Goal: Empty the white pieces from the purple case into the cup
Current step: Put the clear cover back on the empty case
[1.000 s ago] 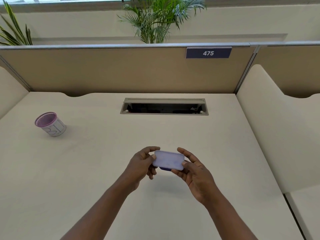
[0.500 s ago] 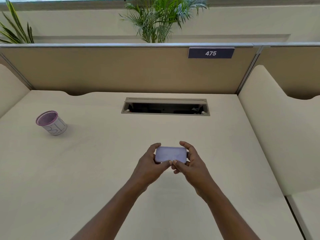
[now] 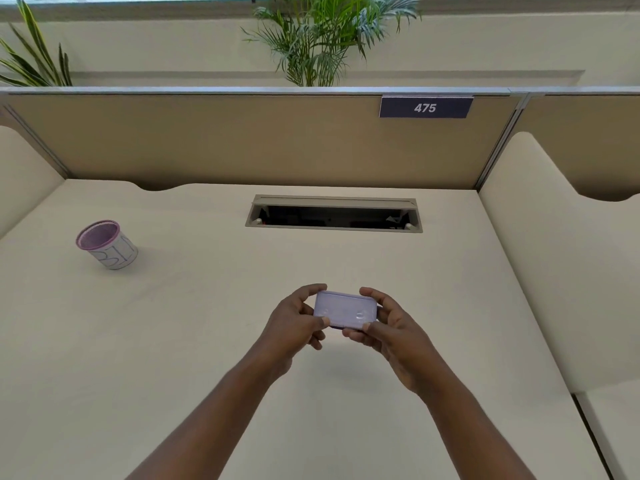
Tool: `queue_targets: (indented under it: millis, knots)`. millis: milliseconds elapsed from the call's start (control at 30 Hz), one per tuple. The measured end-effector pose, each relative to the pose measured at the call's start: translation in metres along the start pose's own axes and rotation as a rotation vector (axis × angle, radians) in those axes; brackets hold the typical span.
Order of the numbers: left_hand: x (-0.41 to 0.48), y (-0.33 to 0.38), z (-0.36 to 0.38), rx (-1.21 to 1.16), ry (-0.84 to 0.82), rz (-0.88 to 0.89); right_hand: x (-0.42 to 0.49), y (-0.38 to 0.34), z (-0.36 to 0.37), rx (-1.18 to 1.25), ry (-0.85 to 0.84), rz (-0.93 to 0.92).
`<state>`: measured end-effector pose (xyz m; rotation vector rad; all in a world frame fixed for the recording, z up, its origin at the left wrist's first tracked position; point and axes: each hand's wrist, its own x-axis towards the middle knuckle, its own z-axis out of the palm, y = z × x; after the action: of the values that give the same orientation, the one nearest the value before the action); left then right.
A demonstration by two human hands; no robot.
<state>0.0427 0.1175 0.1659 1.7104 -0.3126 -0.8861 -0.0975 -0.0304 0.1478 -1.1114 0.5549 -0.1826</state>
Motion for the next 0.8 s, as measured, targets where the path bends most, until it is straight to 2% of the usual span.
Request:
queue_targets:
  millis: [167, 333, 533, 667, 800]
  knots:
    - [-0.002, 0.005, -0.012, -0.112, -0.112, -0.017, -0.001, -0.005, -0.010, 0.122, -0.090, 0.016]
    - [-0.005, 0.002, -0.018, -0.174, -0.145, -0.022, -0.002, -0.008, -0.011, 0.164, -0.090, 0.002]
    - [-0.009, -0.008, -0.010, -0.143, -0.064, 0.002, -0.005, -0.003, -0.004, 0.116, 0.013, 0.016]
    - [-0.011, -0.012, 0.002, -0.061, 0.060, 0.035, -0.008, 0.004, 0.007, 0.008, 0.116, -0.008]
    - [-0.015, -0.013, 0.016, -0.022, 0.196, 0.075, -0.012, 0.011, 0.019, 0.006, 0.193, -0.021]
